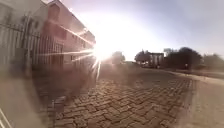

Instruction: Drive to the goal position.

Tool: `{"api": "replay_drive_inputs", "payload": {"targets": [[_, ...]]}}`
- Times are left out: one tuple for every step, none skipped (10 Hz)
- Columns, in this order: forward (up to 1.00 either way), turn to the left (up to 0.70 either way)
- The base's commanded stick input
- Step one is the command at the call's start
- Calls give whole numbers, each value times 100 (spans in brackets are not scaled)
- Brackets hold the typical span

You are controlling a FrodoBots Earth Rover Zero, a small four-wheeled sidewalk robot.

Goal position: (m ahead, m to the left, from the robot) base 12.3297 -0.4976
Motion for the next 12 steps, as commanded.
{"api": "replay_drive_inputs", "payload": {"targets": [[100, 0], [100, 0], [100, 0], [100, 0], [100, 0], [100, 0], [100, 0], [100, 0], [100, 0], [100, 0], [100, 0], [100, 0]]}}
